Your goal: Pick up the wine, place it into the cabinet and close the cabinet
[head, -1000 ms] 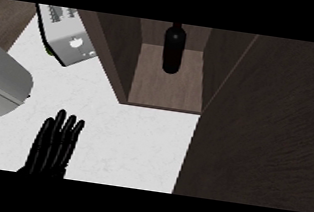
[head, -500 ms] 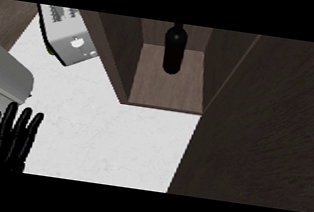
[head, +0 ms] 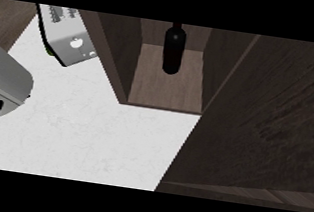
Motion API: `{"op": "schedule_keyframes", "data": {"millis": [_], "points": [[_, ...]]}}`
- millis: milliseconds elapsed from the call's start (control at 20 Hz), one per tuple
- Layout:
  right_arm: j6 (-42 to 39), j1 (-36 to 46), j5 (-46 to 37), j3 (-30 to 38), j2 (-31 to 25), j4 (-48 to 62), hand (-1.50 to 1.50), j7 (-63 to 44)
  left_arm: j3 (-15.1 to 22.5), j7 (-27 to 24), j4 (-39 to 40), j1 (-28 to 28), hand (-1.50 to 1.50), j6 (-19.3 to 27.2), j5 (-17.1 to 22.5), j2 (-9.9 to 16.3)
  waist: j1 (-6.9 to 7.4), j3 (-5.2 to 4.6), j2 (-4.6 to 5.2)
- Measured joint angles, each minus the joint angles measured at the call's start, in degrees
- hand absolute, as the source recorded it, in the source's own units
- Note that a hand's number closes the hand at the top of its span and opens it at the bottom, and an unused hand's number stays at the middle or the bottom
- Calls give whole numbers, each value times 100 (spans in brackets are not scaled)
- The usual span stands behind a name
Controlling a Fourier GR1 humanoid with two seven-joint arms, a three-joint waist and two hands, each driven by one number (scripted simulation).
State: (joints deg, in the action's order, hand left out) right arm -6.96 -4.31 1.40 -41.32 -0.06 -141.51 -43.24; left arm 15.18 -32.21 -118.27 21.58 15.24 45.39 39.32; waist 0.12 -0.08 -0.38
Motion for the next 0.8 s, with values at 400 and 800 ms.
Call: {"op": "schedule_keyframes", "data": {"millis": [400, 800], "points": [[1023, 297, -343, -391, -250, 145, 150, 176, -637, 90, 253, 153, -150, -638, 309, 222, 16, -7, -14], [2171, 1297, -927, -863, -616, 352, 150, 121, -1013, 388, 324, 69, -150, -949, 592, 341, 44, -11, -6]]}}
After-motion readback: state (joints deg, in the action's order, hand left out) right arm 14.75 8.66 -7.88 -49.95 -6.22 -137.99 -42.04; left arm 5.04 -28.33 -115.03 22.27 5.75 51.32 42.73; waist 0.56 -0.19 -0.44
